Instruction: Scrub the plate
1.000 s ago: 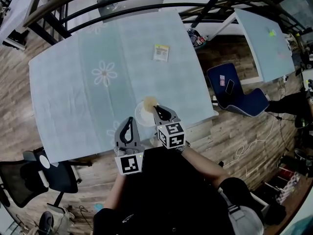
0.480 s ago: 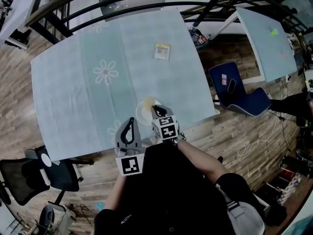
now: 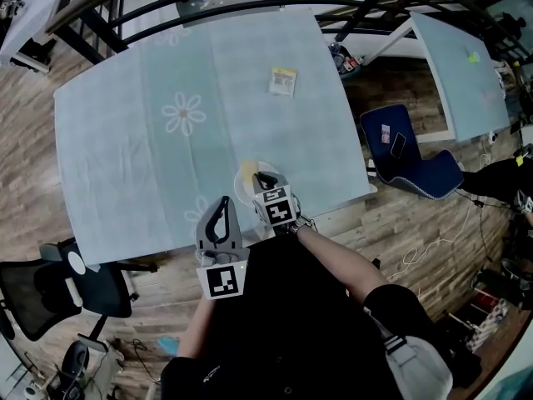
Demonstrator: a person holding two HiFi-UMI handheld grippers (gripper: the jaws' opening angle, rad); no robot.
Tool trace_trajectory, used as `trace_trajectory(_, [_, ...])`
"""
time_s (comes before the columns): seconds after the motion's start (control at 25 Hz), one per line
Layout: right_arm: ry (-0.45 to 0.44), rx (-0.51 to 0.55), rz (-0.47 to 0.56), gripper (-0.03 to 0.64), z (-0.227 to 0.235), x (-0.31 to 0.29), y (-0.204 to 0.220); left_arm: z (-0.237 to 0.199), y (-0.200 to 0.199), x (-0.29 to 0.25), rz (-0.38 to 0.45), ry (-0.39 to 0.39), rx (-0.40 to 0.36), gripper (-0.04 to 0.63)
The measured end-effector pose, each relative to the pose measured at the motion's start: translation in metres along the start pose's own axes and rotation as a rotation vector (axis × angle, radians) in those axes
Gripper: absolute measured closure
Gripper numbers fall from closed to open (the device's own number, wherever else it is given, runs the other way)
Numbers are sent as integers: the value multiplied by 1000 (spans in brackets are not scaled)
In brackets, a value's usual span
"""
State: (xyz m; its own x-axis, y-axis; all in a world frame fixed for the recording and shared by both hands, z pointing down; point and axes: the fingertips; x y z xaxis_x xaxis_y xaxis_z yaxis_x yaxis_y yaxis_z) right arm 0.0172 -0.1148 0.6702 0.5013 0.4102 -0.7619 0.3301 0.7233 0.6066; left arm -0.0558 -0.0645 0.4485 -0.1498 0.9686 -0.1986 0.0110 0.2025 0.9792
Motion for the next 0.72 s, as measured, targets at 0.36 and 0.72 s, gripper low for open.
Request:
trace_trajectory(0.36, [5, 4, -26, 589, 3, -21, 6, 0, 2, 1, -7, -10, 12, 583])
trace_trajectory(0.72, [0, 12, -65, 589, 2, -31, 10, -3, 5, 0, -15, -19, 16, 583])
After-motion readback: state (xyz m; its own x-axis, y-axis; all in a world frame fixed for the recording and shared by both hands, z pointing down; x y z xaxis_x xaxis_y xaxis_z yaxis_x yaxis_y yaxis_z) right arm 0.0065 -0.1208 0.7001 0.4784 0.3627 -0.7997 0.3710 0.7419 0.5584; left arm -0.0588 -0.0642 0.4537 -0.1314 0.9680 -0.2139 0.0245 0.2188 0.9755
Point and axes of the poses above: the fingertips, and each gripper's own axes: x backward along the fingers, z to its right, y out of its underside, and after that the axes turned 4 degrees about -y, right-handed
